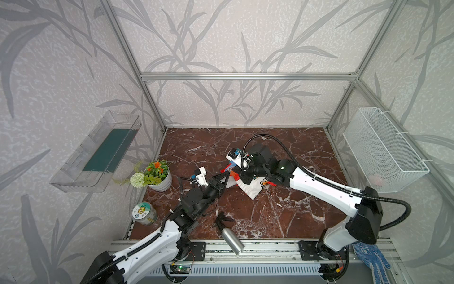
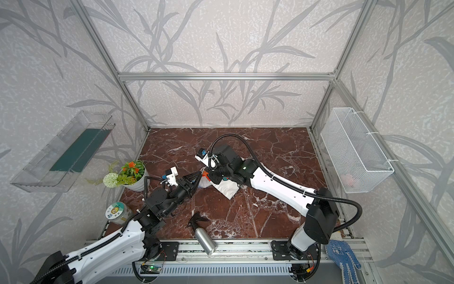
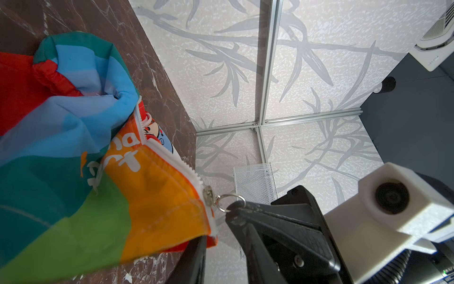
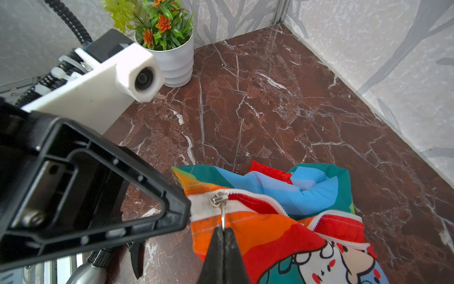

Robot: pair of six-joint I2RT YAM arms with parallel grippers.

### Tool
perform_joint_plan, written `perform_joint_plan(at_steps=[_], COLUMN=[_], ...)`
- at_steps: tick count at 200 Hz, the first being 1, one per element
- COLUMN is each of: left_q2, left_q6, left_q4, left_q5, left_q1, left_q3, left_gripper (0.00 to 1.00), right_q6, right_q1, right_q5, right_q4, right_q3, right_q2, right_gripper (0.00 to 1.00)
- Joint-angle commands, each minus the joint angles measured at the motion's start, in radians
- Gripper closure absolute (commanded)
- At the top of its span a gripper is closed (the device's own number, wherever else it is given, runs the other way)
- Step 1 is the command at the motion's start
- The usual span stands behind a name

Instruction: Zip up the jacket

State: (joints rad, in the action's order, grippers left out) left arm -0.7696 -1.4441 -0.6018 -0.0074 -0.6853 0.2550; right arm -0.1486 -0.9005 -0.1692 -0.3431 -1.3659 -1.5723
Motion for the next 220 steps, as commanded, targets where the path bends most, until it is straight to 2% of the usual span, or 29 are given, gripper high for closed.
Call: perform_joint_plan(at_steps=[1, 52, 108, 131, 167, 194, 220], left_q2=[0.008, -0.003, -0.007, 0.002, 0.058, 0.142, 0.215], left_q6=[-0.017, -0.023, -0.018, -0.014, 0.019, 0.036, 0.037], left_q4=[-0.023, -0.011, 0.007, 0.028, 0.145, 0.289, 0.358], left_q5=[-0.034, -0.043, -0.048, -0.049, -0.058, -0.075, -0.091], left_q1=[0.006, 0.012, 0.015, 0.016, 0.015, 0.015, 0.015], left_q3=[-0.013, -0.016, -0.013, -0.016, -0.014, -0.014, -0.036], left_gripper=[0.70, 0.74, 0.88, 1.00, 1.00, 1.00, 1.00], right_q6=[0.010, 0.011, 0.006, 0.004, 0.002, 0.017, 0.026], right_q1=[-0.002, -0.005, -0.003, -0.005, -0.004, -0.002, 0.015], right_q5=[-0.022, -0.029, -0.028, -0.020, 0.007, 0.053, 0.072], right_q4=[-0.010, -0.006, -0.008, -0.007, 0.000, 0.023, 0.038], right_q3=[-0.014, -0.007, -0.003, -0.001, -0.002, 0.000, -0.013], right_q2=[0.029, 0.034, 0.038, 0.039, 0.035, 0.031, 0.019], right_gripper=[1.00, 1.00, 1.00, 1.00, 1.00, 1.00, 1.00])
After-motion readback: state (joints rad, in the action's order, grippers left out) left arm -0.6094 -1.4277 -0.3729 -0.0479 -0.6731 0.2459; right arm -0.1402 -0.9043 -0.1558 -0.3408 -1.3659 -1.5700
